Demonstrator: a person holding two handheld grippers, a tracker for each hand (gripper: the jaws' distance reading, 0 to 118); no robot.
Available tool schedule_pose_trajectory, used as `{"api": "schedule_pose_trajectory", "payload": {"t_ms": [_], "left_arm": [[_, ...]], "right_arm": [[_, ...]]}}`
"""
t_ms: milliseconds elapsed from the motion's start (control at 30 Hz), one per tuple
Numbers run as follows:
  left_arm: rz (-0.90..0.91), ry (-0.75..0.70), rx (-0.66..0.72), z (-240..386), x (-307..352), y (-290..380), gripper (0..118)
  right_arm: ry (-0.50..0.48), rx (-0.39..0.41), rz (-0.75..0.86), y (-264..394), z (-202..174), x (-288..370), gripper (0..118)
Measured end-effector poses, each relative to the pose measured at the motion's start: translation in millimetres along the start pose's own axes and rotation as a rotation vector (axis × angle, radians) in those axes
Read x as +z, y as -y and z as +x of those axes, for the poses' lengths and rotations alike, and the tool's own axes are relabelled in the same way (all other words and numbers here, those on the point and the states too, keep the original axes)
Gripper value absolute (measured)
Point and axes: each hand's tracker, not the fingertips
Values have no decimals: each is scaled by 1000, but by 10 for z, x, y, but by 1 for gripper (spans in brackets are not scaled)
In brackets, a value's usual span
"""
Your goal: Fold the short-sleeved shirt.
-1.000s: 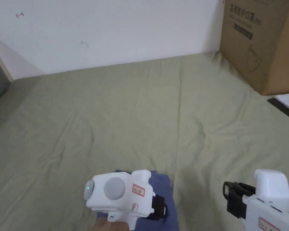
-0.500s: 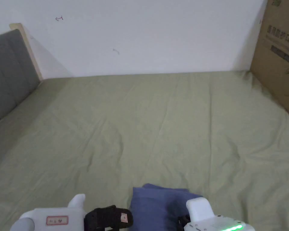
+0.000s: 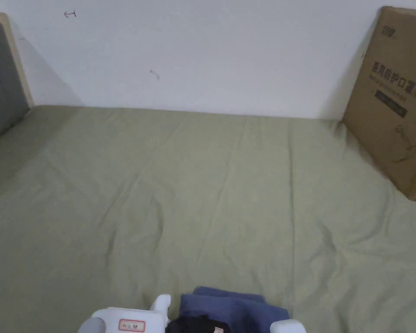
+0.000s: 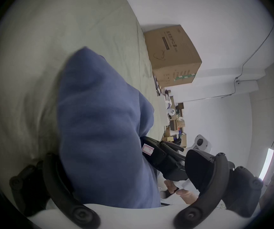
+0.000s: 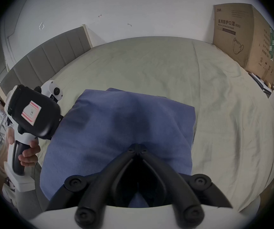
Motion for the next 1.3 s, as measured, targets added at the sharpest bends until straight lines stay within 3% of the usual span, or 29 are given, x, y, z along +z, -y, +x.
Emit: {"api": "schedule_pose_trajectory", "payload": {"t_ms": [33,67,100,133,200,333,500,600,800,933,1067,1133,1167,1200,1233,1300], "left_arm": [[-16,-24,-19,65,10,-8,102],[-31,-73,-59,115,33,-22,71],[-15,-208,-86,70,101,-45,25],[-23,-250,-104,-30,101,-73,25],[-8,-90,123,-192,189,-92,25],[32,-176,-10,6,367,-46,25],[117,-262,-46,43,1126,-169,25],[154,-409,-42,-17,1784,-301,25],[118,-832,-149,-175,2898,-654,25],[68,-1044,-132,-268,3377,-844,25],[11,-1290,-210,-259,3606,-987,25],[9,-1408,-226,-315,3748,-1070,40],[14,-1475,-246,-478,3956,-1229,59],[31,-1551,-255,-529,4012,-1246,90],[37,-1596,-253,-574,4060,-1258,106],[102,-1646,-219,-382,3967,-1025,110]], "right_arm": [[3,1,-1,-6,-4,4,0],[7,-1,-2,-19,-37,42,0],[20,-7,-1,-39,-50,59,0],[41,-25,2,-77,-69,91,0],[63,-89,106,-168,-139,239,0],[149,-147,299,-455,-387,657,0],[211,-86,531,-840,-784,1037,0],[235,-14,603,-986,-1013,1092,0],[162,-21,592,-1080,-1222,1028,0],[160,5,554,-1049,-1304,922,0],[150,15,513,-1044,-1294,830,0],[165,31,499,-1041,-1286,796,0],[167,33,499,-1038,-1277,789,0],[165,35,493,-1047,-1264,782,0],[163,34,485,-1053,-1255,774,0],[160,31,478,-1045,-1236,759,0]]}}
